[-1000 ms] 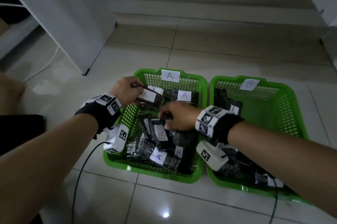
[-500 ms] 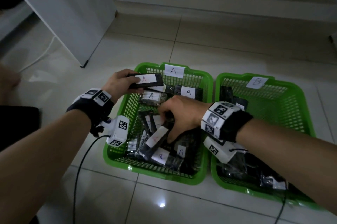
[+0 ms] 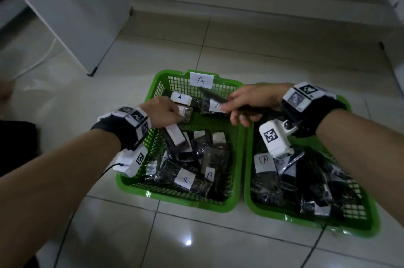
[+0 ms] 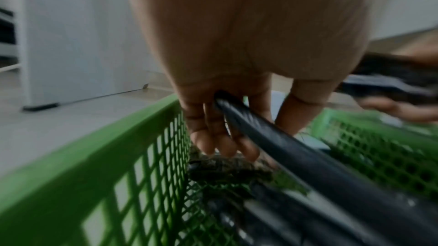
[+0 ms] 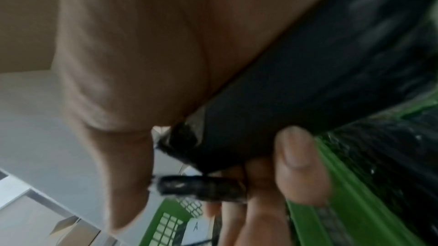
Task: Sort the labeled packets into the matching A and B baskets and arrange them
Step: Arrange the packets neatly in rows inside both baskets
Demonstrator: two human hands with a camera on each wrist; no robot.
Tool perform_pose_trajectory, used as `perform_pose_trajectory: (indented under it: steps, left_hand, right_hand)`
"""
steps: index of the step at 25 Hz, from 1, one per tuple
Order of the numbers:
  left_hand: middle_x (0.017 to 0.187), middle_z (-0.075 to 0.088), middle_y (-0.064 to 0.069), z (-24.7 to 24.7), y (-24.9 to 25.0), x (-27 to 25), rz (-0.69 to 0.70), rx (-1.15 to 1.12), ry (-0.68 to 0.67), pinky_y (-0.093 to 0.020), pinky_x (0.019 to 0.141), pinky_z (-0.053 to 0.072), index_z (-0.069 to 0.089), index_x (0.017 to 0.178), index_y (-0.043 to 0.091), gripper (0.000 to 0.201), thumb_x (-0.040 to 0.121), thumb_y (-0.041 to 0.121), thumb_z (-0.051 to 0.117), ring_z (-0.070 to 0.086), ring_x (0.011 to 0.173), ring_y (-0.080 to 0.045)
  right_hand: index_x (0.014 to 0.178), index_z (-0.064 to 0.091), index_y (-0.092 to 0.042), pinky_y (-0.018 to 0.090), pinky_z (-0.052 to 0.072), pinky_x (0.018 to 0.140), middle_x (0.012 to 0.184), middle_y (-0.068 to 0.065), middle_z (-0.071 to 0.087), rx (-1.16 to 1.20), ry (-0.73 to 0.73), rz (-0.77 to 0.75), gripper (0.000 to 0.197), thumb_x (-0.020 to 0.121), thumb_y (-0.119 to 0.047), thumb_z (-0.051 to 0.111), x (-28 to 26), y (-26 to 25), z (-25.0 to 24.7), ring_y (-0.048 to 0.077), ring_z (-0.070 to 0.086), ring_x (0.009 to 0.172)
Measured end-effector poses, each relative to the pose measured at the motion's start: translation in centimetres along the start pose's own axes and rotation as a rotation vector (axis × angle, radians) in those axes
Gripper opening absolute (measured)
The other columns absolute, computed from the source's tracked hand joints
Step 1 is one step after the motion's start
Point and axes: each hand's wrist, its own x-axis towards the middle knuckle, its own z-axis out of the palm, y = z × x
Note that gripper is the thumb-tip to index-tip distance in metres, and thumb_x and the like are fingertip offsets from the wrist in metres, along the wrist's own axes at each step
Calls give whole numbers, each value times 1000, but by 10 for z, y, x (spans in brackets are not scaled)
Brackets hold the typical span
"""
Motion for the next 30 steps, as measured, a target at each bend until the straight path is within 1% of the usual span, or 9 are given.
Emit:
perform_pose_trajectory:
  steps: [4, 6, 8, 13, 16, 20, 22, 26, 30]
  left_hand:
    - [114, 65, 6, 24, 16, -3, 201, 145, -37, -34, 93, 52, 71, 108, 26, 23, 89, 29, 59, 63, 105, -17]
    - [137, 54, 4, 35, 32, -7, 252, 20, -109, -32, 105, 43, 57, 134, 31, 38, 96, 33, 54, 54, 121, -19]
    - [152, 40, 3, 43, 44, -8, 227, 33, -269, -27, 107, 31, 40, 148, 33, 49, 100, 33, 49, 42, 136, -21]
    - [156, 34, 14, 29, 42, -10, 215, -27, -383, -23, 107, 20, 53, 140, 34, 42, 98, 30, 53, 32, 142, -12]
    - [142, 51, 13, 23, 31, -10, 211, -163, -374, -23, 104, 30, 58, 136, 35, 37, 100, 32, 52, 47, 126, -7]
    - [107, 68, 10, 30, 21, -3, 312, -155, 33, -31, 89, 54, 70, 113, 27, 21, 97, 23, 58, 63, 91, -4]
    - [115, 63, 7, 35, 20, 5, 397, -49, 166, -32, 91, 54, 68, 117, 22, 28, 92, 15, 58, 63, 97, -10]
    - [147, 43, 1, 37, 34, 10, 324, 124, 16, -28, 106, 37, 51, 143, 19, 47, 96, 19, 51, 47, 131, -19]
    - [146, 43, -2, 43, 32, 9, 338, 223, -11, -32, 108, 39, 56, 138, 18, 42, 97, 20, 49, 46, 132, -22]
  right_hand:
    - [92, 66, -6, 23, 45, 49, 72, 3, 77, -194, 293, -1, 64, 75, -68, 73, 27, 4, 19, 16, 63, 51]
    - [67, 60, -11, 23, 42, 48, 53, -2, 64, -332, 429, -22, 65, 67, -75, 75, 38, 5, 25, 16, 56, 44]
    - [61, 59, -9, 27, 38, 52, 52, 4, 53, -395, 503, -32, 64, 70, -70, 77, 46, 7, 27, 18, 48, 46]
    - [79, 77, -6, 26, 55, 54, 65, 6, 74, -441, 505, -7, 28, 90, -31, 72, 50, 12, 28, 12, 63, 44]
    - [81, 77, -10, 27, 58, 57, 72, 4, 76, -488, 497, -21, 23, 93, -28, 70, 46, 7, 30, 14, 67, 51]
    - [80, 76, -11, 38, 60, 78, 94, 6, 76, -652, 484, -15, 15, 89, -21, 68, 45, -1, 34, 20, 70, 81]
    - [79, 71, -11, 37, 59, 77, 90, 6, 71, -783, 521, 17, 7, 84, -15, 68, 41, -7, 39, 25, 68, 85]
    - [69, 50, -13, 34, 48, 72, 74, 3, 51, -945, 617, 36, 25, 85, -7, 69, 35, -8, 48, 25, 58, 81]
    - [69, 55, -13, 33, 51, 70, 75, 2, 59, -898, 600, 60, 22, 80, -13, 75, 37, -5, 48, 22, 62, 78]
